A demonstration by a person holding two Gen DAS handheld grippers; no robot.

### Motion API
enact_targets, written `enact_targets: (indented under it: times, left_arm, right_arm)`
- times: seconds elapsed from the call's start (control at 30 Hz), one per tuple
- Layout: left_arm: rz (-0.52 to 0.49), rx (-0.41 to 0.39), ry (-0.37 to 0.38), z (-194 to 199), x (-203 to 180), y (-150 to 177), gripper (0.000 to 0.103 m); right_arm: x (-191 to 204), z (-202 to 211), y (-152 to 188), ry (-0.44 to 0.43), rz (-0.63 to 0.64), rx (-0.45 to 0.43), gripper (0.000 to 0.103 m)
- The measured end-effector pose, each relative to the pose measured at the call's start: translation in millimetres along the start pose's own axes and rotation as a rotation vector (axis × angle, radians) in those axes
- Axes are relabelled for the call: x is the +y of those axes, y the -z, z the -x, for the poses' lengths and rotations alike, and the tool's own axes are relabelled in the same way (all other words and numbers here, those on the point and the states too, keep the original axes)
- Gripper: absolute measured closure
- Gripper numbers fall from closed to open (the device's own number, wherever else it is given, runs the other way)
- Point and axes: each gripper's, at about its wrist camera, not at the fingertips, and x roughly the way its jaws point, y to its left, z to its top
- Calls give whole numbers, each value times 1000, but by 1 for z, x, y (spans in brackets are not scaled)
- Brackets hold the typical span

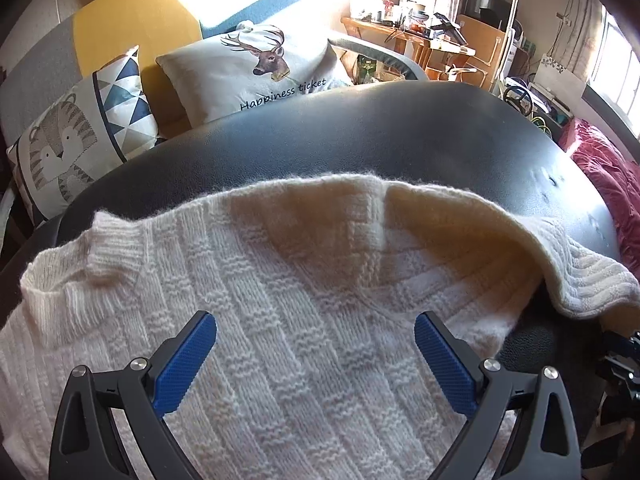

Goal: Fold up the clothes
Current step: 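Fold the held sleeve across the sweater body with the right gripper, then release the sleeve and smooth it flat along the body with the right gripper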

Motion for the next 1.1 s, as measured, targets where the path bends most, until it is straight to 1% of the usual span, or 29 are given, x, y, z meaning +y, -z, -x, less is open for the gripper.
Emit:
enact_targets:
  times: [0.07, 0.17, 0.27, 0.37, 0.43, 0.53, 0.67, 0.8, 0.97, 1.03, 1.1]
  left_arm:
    - [0, 6, -13, -6, 2, -2, 1]
    - [6, 19, -24, -16, 6, -3, 1]
    - [-1, 10, -33, -22, 6, -2, 0]
    - [-19, 0, -32, -24, 5, -3, 0]
    - [-18, -4, -29, -25, 7, -5, 0]
    - [-11, -8, -36, -28, 10, -10, 0]
    - [-2, -17, -51, -31, 8, -15, 0]
    - [10, -16, -66, -33, 5, -17, 0]
    - [15, -13, -64, -34, 7, -17, 0]
    - [12, -14, -65, -35, 7, -18, 0]
    - [11, -17, -67, -37, 7, -19, 0]
  right_arm:
    - [-8, 2, -25, 8, -10, -46, 47]
    - [-23, 9, -71, 7, -45, -151, 47]
    - [-50, 7, -115, 45, -109, -242, 47]
    - [-70, 1, -146, 90, -141, -277, 47]
    - [-72, -2, -155, 160, -99, -288, 47]
    - [-68, -9, -152, 203, -11, -267, 47]
    - [-72, -34, -142, 242, 48, -203, 47]
    - [-74, -61, -137, 255, 129, -126, 47]
    - [-77, -96, -130, 267, 234, -28, 47]
    - [-88, -94, -126, 225, 196, -4, 42]
    - [-95, -87, -118, 213, 183, 12, 38]
